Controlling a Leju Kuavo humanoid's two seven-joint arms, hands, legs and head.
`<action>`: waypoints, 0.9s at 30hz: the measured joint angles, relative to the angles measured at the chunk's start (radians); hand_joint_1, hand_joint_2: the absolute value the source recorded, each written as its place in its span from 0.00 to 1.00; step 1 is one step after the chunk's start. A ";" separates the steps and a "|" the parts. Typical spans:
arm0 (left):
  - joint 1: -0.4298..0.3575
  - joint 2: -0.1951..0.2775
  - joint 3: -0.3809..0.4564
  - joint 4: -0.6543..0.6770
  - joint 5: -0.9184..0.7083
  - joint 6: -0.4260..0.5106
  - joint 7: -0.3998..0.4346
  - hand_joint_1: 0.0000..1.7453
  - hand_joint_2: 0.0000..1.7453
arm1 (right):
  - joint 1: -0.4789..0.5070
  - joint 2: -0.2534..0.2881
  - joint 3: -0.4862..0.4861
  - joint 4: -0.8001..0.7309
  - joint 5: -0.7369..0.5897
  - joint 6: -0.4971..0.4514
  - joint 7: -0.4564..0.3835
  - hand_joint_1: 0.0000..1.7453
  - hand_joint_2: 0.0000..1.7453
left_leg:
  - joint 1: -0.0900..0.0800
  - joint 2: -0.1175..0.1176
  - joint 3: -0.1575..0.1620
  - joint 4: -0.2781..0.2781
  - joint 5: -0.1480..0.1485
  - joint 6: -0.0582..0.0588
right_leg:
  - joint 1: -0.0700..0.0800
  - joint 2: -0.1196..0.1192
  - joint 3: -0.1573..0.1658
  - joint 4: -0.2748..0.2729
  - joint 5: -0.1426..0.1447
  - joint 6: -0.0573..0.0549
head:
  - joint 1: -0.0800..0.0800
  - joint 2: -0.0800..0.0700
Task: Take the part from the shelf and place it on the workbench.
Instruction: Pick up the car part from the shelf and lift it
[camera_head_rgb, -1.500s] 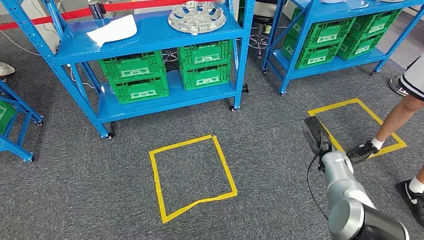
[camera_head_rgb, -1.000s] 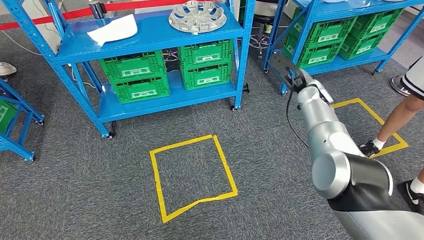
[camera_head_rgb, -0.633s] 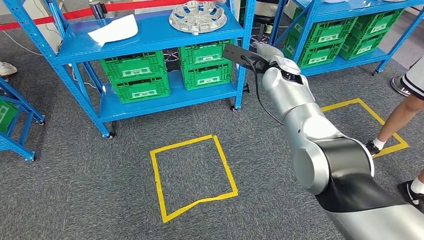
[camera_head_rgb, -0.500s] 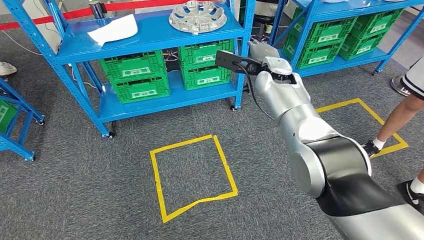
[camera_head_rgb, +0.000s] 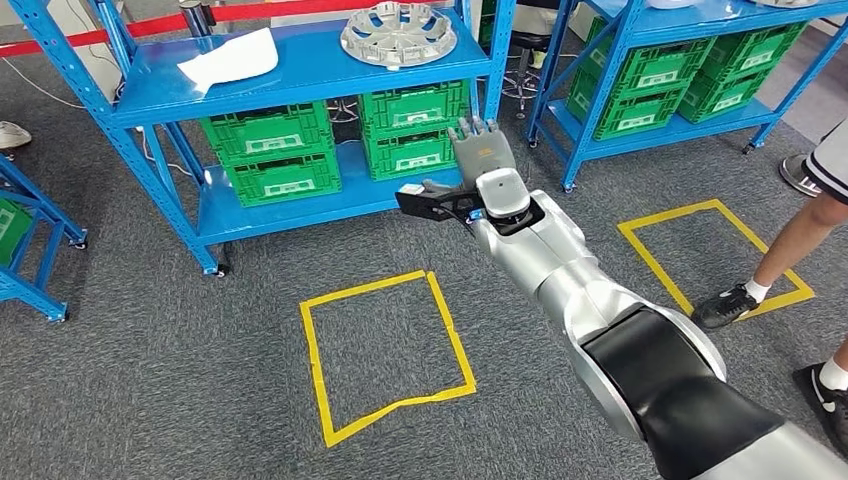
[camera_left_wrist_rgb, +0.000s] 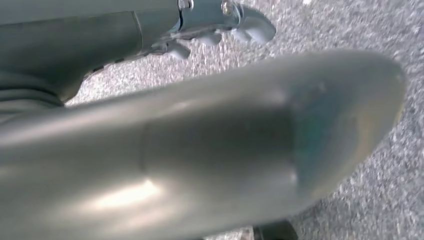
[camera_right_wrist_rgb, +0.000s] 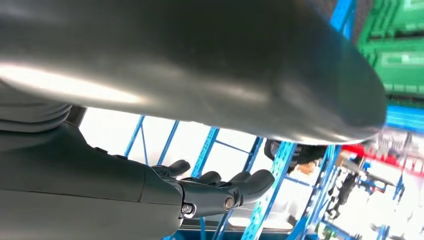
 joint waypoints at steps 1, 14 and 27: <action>0.002 -0.001 0.000 0.000 0.000 -0.001 -0.002 0.00 0.00 | 0.008 0.000 0.012 -0.002 -0.002 0.002 0.002 0.00 0.00 | 0.003 0.000 0.007 0.001 -0.006 -0.004 | -0.002 -0.002 -0.010 -0.010 0.025 0.003 | 0.000 0.000; 0.006 -0.007 0.016 0.004 0.003 -0.002 -0.016 0.00 0.00 | 0.031 -0.011 0.128 -0.038 -0.083 0.022 -0.021 0.00 0.00 | 0.013 0.002 -0.164 0.308 -0.072 -0.079 | 0.002 -0.008 0.155 -0.275 0.083 -0.070 | -0.004 0.000; 0.014 -0.004 0.023 0.007 -0.002 0.004 -0.006 0.00 0.00 | 0.017 -0.022 0.204 -0.060 -0.185 0.022 -0.005 0.00 0.00 | -0.011 -0.017 -0.116 0.015 0.107 -0.001 | 0.012 0.004 0.203 -0.079 0.035 -0.023 | -0.004 0.000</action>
